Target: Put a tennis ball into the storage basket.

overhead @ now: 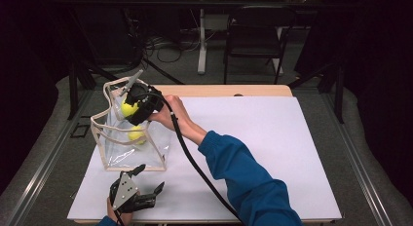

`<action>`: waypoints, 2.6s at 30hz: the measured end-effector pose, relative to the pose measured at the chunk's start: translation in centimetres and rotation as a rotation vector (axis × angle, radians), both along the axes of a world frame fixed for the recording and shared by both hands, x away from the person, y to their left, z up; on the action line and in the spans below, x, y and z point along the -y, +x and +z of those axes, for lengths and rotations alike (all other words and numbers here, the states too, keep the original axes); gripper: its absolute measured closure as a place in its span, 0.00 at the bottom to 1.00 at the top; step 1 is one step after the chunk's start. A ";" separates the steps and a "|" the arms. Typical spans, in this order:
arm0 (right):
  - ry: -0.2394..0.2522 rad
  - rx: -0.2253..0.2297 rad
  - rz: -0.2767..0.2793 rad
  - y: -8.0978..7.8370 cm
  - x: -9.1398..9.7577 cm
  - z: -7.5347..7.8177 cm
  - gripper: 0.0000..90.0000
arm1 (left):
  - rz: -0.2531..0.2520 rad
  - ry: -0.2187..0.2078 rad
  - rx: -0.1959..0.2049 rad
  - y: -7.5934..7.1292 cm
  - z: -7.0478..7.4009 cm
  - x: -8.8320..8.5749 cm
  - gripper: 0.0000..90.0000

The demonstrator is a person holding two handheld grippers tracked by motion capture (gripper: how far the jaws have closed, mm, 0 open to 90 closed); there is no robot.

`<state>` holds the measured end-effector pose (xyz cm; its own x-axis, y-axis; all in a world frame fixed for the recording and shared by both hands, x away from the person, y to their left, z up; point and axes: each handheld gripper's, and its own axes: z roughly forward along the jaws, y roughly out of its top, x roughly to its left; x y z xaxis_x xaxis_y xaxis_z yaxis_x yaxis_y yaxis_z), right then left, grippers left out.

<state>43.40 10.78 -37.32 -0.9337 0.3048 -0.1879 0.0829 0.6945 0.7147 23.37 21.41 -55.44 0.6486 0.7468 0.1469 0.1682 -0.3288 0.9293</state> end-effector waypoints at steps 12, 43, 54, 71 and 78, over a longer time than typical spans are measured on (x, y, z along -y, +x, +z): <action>0.003 -0.026 0.004 0.0 -0.4 -0.3 0.28 | 0.001 0.000 -0.001 0.0 0.0 0.0 0.18; 0.087 -0.043 -0.001 -1.4 5.5 2.6 0.05 | 0.001 0.011 0.001 0.0 0.0 0.1 0.18; 0.070 -0.055 -0.032 -1.8 8.6 1.8 0.00 | 0.002 0.015 -0.001 0.0 0.0 0.1 0.18; 0.028 -0.050 -0.070 -2.9 12.1 0.3 0.00 | 0.003 0.016 -0.001 0.0 -0.1 0.1 0.18; 0.011 -0.037 -0.082 -3.3 13.3 -0.4 0.00 | 0.003 0.017 -0.001 0.0 -0.1 0.1 0.18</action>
<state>40.11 -2.49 -37.75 -0.9118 0.3823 -0.1498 0.1656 0.6762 0.7178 23.41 21.28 -55.50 0.6466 0.7461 0.1592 0.1699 -0.3443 0.9233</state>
